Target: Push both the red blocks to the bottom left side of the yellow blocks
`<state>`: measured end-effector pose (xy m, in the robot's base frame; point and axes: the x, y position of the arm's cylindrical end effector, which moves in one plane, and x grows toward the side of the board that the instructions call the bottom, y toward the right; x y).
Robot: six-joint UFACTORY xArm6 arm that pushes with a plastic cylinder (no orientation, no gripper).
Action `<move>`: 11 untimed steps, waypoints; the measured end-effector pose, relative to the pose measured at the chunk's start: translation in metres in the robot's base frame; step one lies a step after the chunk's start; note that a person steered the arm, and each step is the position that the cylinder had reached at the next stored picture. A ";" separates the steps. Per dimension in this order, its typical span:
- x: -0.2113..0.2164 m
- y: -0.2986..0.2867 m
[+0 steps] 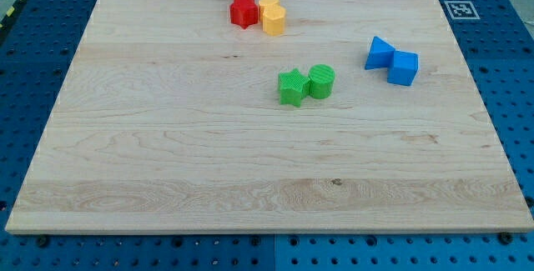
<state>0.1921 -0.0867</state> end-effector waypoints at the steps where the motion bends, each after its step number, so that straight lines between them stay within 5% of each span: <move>1: 0.000 0.002; 7: 0.002 0.061; 11: 0.090 0.049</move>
